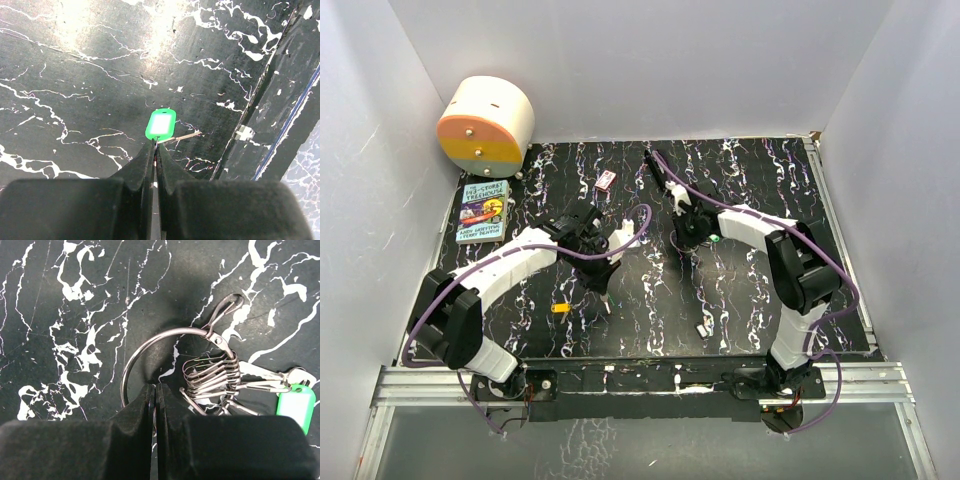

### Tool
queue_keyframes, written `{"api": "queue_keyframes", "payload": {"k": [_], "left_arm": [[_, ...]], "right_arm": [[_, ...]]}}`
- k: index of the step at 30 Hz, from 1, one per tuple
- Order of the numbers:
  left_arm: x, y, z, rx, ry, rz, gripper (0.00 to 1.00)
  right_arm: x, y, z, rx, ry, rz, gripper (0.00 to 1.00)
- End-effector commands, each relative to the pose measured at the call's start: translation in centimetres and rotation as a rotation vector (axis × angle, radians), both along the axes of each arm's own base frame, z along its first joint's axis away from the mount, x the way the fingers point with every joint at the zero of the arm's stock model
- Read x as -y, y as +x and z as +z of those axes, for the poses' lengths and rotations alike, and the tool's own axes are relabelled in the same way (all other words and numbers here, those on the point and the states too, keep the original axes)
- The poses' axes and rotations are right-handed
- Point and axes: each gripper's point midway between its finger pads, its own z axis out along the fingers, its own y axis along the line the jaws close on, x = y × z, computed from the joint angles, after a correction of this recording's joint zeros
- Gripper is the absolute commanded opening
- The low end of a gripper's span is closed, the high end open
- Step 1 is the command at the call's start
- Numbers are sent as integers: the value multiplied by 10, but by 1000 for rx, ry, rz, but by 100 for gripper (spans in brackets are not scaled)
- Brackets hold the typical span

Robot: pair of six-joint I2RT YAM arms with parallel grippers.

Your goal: Put the keys on the keyring

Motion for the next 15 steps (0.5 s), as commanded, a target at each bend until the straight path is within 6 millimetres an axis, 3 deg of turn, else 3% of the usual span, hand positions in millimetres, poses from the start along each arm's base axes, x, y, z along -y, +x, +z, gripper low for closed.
{"api": "queue_keyframes", "payload": {"k": [1, 5, 9, 10, 13, 15], "left_arm": [[2, -3, 13, 11, -54, -3, 0], [1, -2, 14, 17, -59, 3, 0], [-1, 0, 15, 30, -65, 13, 0], [-2, 0, 15, 32, -66, 16, 0], [-2, 0, 16, 38, -71, 20, 0], [-3, 1, 16, 40, -72, 23, 0]], "right_arm": [[-19, 20, 25, 95, 57, 20, 7], [-24, 14, 21, 84, 53, 36, 7], [-28, -4, 12, 57, 42, 62, 7], [-26, 50, 38, 280, 65, -136, 7], [-3, 56, 49, 336, 19, -293, 7], [6, 55, 66, 383, 18, -338, 7]]}}
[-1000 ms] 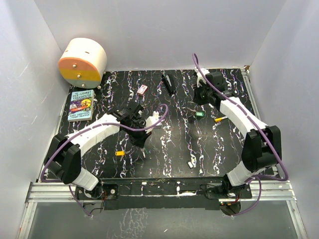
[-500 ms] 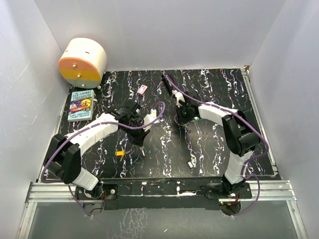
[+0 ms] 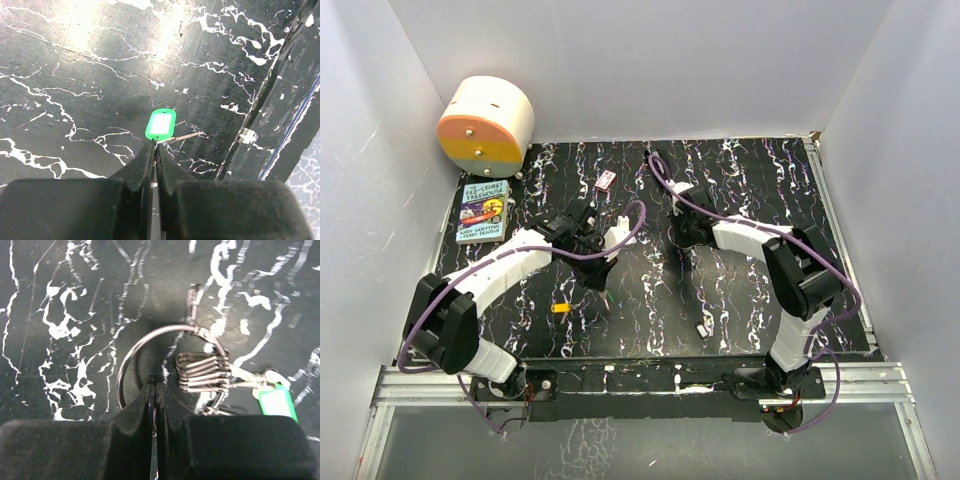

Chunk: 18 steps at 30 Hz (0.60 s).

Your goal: Put the keys on the keyring

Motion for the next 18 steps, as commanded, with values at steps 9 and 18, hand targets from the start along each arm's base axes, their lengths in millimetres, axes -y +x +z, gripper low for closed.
{"api": "queue_keyframes", "payload": {"k": [9, 18], "left_arm": [[-1, -1, 13, 33, -44, 8, 0], [-7, 21, 43, 132, -102, 86, 0]], "right_arm": [[49, 21, 132, 490, 115, -346, 7], [34, -3, 141, 511, 203, -207, 7]]}}
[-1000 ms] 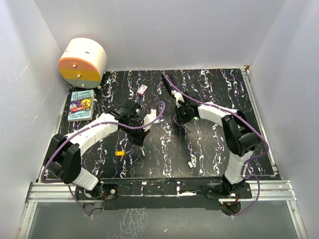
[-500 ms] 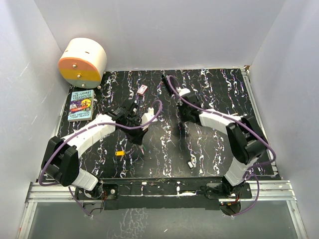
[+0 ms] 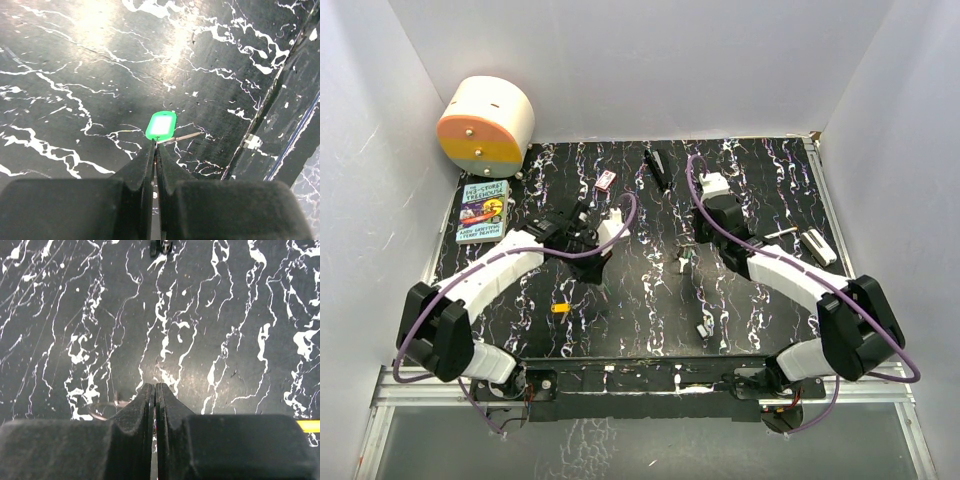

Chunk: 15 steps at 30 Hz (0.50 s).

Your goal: Put the keys on the keyring

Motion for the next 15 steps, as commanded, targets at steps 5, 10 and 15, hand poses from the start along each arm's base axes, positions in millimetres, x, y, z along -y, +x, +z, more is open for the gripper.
{"api": "queue_keyframes", "payload": {"k": [5, 10, 15], "left_arm": [[-11, 21, 45, 121, -116, 94, 0], [-12, 22, 48, 128, -124, 99, 0], [-12, 22, 50, 132, -133, 100, 0]], "right_arm": [[22, -1, 82, 260, 8, -56, 7], [35, -10, 127, 291, -50, -18, 7], [49, -26, 142, 249, -161, 21, 7]]}}
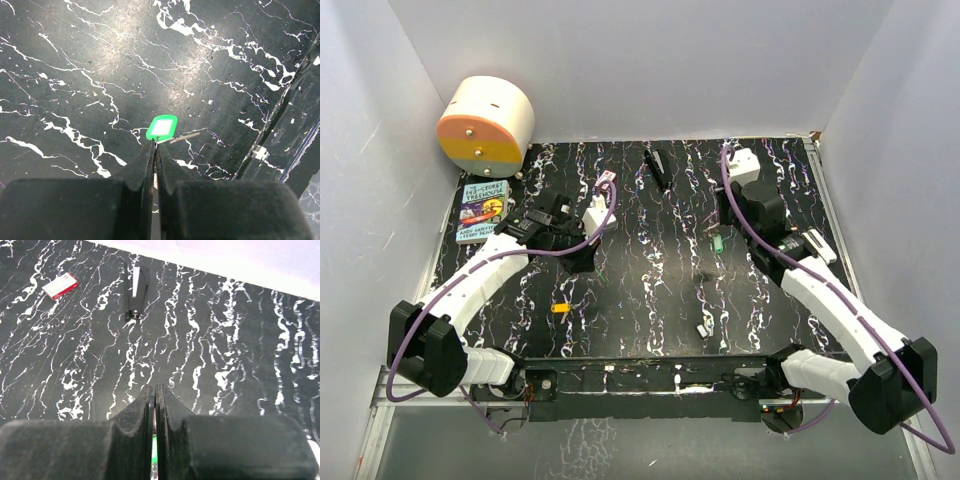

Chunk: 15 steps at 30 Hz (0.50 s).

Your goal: Put the keys on the keyring

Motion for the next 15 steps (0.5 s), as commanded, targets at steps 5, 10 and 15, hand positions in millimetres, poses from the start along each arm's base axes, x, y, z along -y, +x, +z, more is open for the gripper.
{"api": "queue_keyframes", "payload": {"k": [5, 10, 15], "left_arm": [[4, -2, 20, 32, -63, -6, 0], [1, 1, 19, 24, -67, 12, 0], [-1, 2, 16, 10, -77, 19, 0]], "right_arm": [[11, -6, 17, -103, -255, 92, 7], [-52, 16, -22, -188, -216, 353, 7], [-102, 33, -78, -227, -241, 478, 7]]}}
